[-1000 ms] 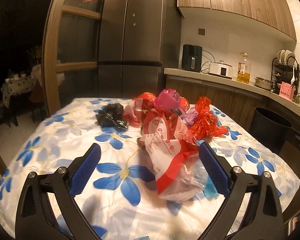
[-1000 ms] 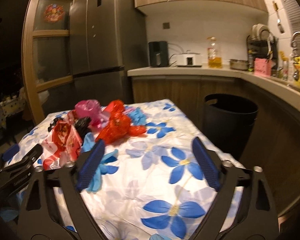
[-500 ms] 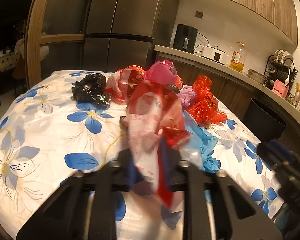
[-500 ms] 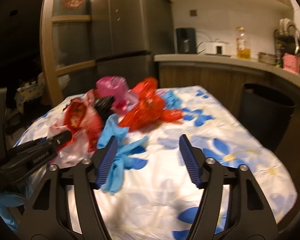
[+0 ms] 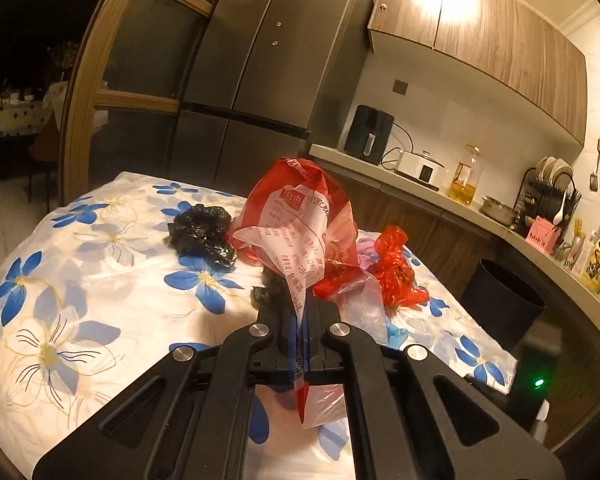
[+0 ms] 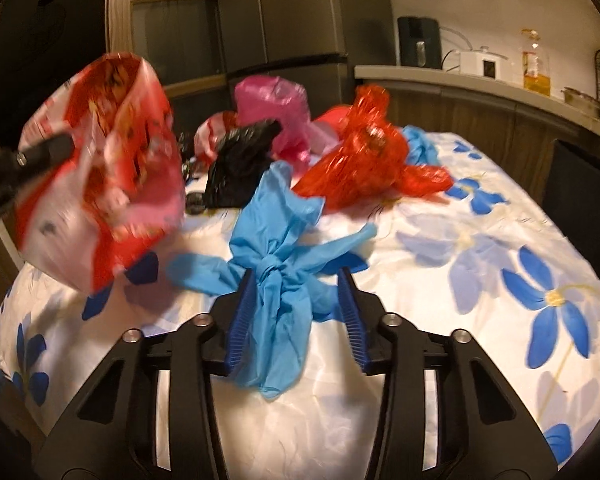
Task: Collect trash
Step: 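Grasp the red-and-white printed bag with the left tool while the right tool grasps the blue glove, then carry the printed bag and blue glove over the black trash bin with both tools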
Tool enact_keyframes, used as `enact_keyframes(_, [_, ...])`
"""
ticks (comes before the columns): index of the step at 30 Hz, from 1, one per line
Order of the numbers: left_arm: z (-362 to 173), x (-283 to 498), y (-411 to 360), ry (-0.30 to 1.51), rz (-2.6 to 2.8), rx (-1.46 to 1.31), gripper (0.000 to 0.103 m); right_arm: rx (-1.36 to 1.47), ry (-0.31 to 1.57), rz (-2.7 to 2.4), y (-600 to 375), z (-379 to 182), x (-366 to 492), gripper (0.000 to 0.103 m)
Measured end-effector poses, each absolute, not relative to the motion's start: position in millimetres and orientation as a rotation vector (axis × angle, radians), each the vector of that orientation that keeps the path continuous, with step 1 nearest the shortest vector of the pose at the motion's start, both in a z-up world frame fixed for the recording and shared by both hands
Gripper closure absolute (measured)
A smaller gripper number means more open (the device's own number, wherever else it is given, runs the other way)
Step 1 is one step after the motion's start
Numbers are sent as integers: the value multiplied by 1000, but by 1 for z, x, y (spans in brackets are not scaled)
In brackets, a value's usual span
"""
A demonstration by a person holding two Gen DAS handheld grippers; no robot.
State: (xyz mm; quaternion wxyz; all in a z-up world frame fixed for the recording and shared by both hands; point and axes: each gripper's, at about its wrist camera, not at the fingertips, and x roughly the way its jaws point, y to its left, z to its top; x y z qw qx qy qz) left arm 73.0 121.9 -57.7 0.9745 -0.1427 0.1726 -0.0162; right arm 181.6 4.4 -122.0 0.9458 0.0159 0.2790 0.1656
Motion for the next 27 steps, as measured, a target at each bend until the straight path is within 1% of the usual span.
enact_keyframes(1, [-57, 73, 123, 346, -26, -286, 102, 31, 578, 348, 6, -124, 183, 73])
enact_keyframes(2, [-57, 72, 124, 344, -22, -287, 102, 30, 583, 360, 7, -125, 183, 75])
enact_keyframes(4, [-56, 72, 125, 340, -19, -292, 102, 23, 588, 378, 8, -125, 184, 88])
enact_keyframes(7, [-55, 71, 121, 334, -13, -274, 102, 15, 575, 399, 9, -122, 179, 96])
enact_keyframes(10, [-50, 69, 115, 325, -13, -256, 102, 32, 557, 412, 1, -111, 172, 98])
enact_keyframes(17, [-32, 69, 93, 283, -53, -223, 102, 69, 467, 378, -36, -73, 156, 99])
enact_keyframes(27, [-3, 101, 14, 266, -155, -113, 102, 115, 374, 233, -109, -33, 150, 99])
